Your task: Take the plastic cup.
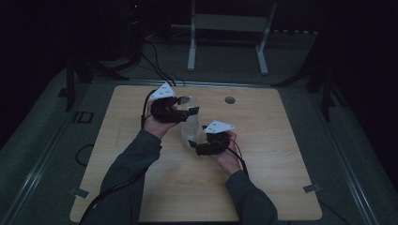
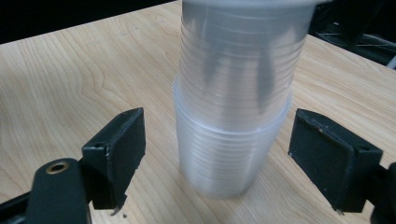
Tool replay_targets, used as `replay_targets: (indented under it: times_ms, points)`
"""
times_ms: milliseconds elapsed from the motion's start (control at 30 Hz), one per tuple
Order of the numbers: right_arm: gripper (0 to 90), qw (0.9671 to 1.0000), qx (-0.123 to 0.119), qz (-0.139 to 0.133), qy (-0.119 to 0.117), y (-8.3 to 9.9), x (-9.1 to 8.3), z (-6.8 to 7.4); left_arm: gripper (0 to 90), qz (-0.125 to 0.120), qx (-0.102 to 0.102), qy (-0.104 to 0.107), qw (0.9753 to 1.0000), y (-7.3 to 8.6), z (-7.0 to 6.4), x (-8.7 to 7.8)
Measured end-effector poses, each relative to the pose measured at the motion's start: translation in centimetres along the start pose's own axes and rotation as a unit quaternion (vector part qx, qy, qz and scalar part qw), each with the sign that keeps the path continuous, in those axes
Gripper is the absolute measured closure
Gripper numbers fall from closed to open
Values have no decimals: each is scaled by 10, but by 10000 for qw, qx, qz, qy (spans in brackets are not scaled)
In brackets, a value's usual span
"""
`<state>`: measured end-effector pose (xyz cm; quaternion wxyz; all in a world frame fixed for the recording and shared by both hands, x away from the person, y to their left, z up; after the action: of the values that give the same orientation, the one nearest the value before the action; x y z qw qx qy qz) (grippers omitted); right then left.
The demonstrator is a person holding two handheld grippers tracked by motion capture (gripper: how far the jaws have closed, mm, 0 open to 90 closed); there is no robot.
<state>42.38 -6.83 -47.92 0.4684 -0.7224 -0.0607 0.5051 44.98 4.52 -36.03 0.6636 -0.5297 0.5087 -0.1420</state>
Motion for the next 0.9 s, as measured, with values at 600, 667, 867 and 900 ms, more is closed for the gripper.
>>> replay_targets:
  times_ms: [600, 667, 867, 900]
  points:
    - [185, 9999, -39, -128, 42, 7, -26, 3, 394, -328, 147, -53, 9993, -24, -8, -30]
    - [185, 9999, -45, -131, 48, 9, -29, 4, 395, -351, 158, -40, 9993, -26, -9, -34]
    - [186, 9999, -11, -136, 82, 14, -37, 2, 395, -380, 210, 5, 9991, -29, -13, -41]
    - [186, 9999, 17, -149, 75, 15, -38, 2, 395, -401, 212, 15, 9990, -29, -14, -43]
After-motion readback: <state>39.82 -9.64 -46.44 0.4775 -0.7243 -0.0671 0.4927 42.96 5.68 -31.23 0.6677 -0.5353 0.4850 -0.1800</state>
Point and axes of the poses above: each handheld gripper's, and its own axes: x roughly forward along the jaws, y roughly out of its underside, z roughly to its left, the point moved 7 cm from there along x, roughly forward along the jaws, and after that the axes turned 14 degrees about z, right-handed, at the moved point
